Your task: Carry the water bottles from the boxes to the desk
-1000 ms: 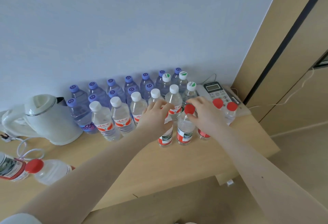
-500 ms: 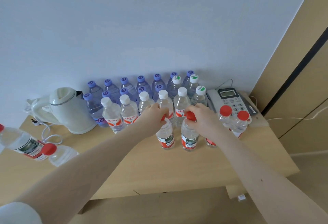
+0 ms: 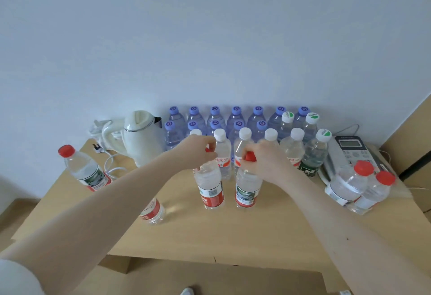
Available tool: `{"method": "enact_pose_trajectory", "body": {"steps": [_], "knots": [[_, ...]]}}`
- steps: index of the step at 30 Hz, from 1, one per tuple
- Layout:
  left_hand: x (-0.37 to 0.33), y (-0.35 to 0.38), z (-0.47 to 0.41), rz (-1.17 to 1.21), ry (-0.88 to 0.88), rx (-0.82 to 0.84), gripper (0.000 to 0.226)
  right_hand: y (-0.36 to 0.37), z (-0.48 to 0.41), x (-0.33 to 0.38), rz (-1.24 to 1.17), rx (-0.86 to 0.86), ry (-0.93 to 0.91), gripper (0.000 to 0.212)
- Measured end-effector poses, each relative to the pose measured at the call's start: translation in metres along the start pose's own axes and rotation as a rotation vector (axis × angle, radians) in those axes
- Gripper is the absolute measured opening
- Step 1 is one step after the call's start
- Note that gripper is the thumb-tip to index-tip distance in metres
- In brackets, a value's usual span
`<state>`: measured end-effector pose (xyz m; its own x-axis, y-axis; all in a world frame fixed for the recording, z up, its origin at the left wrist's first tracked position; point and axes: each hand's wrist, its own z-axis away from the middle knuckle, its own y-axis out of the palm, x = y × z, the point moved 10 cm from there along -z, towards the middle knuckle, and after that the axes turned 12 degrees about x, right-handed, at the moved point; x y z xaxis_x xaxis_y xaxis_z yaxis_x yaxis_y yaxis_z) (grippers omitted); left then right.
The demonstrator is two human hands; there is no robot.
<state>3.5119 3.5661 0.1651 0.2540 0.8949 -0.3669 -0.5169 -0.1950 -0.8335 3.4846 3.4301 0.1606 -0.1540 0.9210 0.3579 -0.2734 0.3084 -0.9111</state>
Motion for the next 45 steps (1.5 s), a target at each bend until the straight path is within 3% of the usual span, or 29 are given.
{"method": "enact_pose_trajectory", "body": {"steps": [6, 10, 12, 15, 18, 27, 30, 35, 38, 45], "knots": [[0.073, -0.030, 0.001, 0.010, -0.044, 0.034, 0.017, 0.013, -0.040, 0.062, -0.071, 0.093, 0.075, 0.013], [0.117, -0.042, -0.004, 0.198, -0.045, 0.047, 0.028, 0.029, -0.065, 0.092, -0.086, 0.148, 0.096, 0.016], [0.134, -0.044, -0.006, 0.264, -0.036, 0.048, 0.023, 0.034, -0.076, 0.103, -0.096, 0.142, 0.120, 0.016], [0.154, -0.047, -0.010, 0.183, -0.050, 0.062, 0.021, 0.038, -0.088, 0.114, -0.097, 0.116, 0.166, 0.025], [0.166, -0.047, -0.018, 0.166, -0.052, 0.067, 0.024, 0.043, -0.098, 0.117, -0.095, 0.102, 0.211, 0.013], [0.168, -0.038, -0.041, 0.256, 0.026, 0.062, 0.024, 0.051, -0.110, 0.134, -0.015, 0.105, 0.265, 0.025], [0.167, -0.032, -0.046, 0.088, 0.016, 0.088, 0.031, 0.048, -0.111, 0.141, 0.008, 0.075, 0.249, 0.023], [0.155, -0.038, -0.047, -0.136, 0.155, 0.043, 0.041, 0.051, -0.114, 0.139, -0.014, 0.106, 0.220, 0.021], [0.153, -0.045, -0.047, -0.128, 0.198, -0.016, 0.027, 0.055, -0.113, 0.138, -0.021, 0.146, 0.216, 0.022], [0.151, -0.049, -0.046, -0.095, 0.198, -0.044, 0.029, 0.055, -0.113, 0.137, -0.047, 0.147, 0.216, 0.018]]}}
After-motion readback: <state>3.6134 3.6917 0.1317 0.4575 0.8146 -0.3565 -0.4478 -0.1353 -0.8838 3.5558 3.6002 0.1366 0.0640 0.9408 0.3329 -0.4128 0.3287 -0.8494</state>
